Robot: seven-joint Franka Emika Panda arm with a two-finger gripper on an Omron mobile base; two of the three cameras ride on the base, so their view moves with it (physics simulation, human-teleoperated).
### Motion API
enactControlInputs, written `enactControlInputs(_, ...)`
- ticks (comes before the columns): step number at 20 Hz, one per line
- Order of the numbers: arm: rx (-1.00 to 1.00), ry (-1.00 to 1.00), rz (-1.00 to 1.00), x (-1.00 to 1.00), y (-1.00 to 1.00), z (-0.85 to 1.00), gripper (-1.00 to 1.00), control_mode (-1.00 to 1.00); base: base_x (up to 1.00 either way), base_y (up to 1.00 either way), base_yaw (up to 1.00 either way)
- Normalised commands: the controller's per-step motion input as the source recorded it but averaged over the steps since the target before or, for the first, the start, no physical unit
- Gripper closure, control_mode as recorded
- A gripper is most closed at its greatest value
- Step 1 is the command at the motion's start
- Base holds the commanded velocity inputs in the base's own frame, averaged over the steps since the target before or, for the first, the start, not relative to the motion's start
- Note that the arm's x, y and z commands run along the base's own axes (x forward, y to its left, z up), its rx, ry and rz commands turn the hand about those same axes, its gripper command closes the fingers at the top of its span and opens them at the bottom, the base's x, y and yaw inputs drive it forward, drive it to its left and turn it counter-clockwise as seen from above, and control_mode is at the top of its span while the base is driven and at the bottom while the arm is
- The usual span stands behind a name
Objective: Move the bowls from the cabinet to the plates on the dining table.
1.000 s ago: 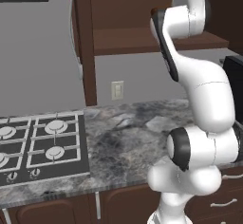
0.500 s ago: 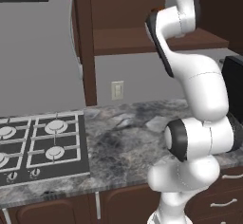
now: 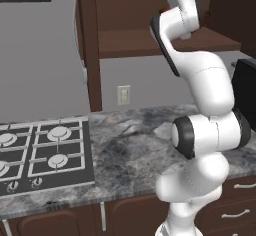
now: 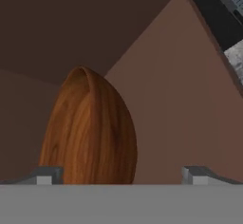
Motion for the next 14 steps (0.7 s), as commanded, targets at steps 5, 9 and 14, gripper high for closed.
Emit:
enactControlInputs(5,0.00,0.00,-0.05,0.35,-0.03,-0.06,-1.00,-1.00,0.00,0.00,0.00)
enactControlInputs(9,0.00,0.00,-0.02,0.34,-0.08,-0.05,-1.00,-1.00,0.00,0.00,0.00)
enactControlInputs(14,0.00,0.00,-0.01,0.33,-0.10,-0.02,-1.00,-1.00,0.00,0.00,0.00)
